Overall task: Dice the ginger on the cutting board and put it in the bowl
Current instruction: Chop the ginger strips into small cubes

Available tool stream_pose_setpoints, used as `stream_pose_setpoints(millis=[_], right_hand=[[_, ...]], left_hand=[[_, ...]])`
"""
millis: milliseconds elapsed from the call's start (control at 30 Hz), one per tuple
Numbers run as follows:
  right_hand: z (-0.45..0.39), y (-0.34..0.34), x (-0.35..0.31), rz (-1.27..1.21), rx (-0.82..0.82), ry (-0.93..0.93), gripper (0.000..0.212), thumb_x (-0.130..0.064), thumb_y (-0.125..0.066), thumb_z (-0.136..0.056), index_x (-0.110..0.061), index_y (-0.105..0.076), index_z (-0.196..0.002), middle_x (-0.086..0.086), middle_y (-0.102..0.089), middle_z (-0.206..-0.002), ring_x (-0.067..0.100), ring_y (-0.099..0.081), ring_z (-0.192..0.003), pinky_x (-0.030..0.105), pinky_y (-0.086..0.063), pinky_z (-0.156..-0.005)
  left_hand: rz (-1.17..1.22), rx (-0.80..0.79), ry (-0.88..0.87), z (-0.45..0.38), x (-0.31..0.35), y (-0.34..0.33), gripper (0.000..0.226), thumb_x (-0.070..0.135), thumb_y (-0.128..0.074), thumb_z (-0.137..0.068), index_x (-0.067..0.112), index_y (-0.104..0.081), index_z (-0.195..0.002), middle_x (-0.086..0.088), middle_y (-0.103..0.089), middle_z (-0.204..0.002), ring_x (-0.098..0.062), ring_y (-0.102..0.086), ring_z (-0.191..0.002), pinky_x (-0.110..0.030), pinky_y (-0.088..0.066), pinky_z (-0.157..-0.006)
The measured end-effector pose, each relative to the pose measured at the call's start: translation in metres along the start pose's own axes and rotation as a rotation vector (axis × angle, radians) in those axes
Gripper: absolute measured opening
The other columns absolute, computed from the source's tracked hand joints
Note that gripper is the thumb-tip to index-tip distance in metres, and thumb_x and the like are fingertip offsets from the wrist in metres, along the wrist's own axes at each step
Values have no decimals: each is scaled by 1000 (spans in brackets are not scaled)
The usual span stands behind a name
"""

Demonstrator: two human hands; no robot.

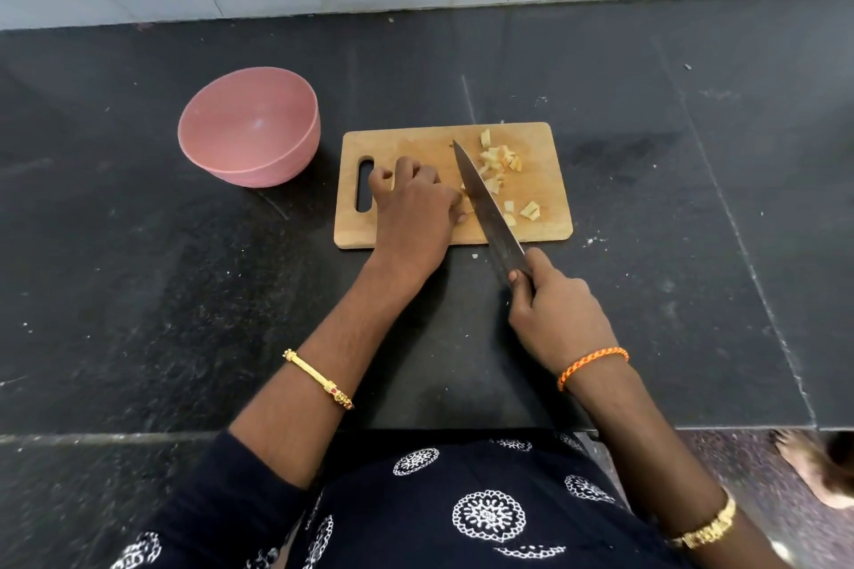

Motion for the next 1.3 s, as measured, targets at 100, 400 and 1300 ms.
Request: stream_pose_setpoints(millis=[100, 400, 1300], right_hand=[[0, 0, -3, 31, 15, -7, 18, -28, -35, -98, -15, -44, -107, 11, -50, -76, 33, -47, -69, 35, -42, -63], [-4, -4, -14, 59, -10, -50, 21, -27, -32, -99, -16, -41, -114, 8, -42, -70, 37, -48, -73, 35, -38, -65], [26, -14, -11, 232, -124, -185, 13, -16, -38, -96, -14, -34, -108, 8, -43, -74, 32, -50, -78, 38, -42, -66]], left_hand=[[14, 8, -4, 2, -2, -1, 23, 36, -55, -91, 28, -70, -106, 4, -58, -113, -19, -32, -120, -40, -14, -96], [98, 22, -12, 0, -3, 2, 24, 34, -53, -92, 24, -73, -102, 6, -61, -107, -18, -32, -120, -35, -8, -92], [-9, 90, -11, 2, 0, 5, 20, 31, -55, -91, 25, -73, -97, 5, -66, -101, -20, -40, -114, -43, -18, -97]])
Point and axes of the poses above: each hand's wrist, its own z-axis away from the middle knuckle, its own y-axis out of the back of the hand, x = y × z, the point moved 10 cm from there along -z, towards the middle knuckle
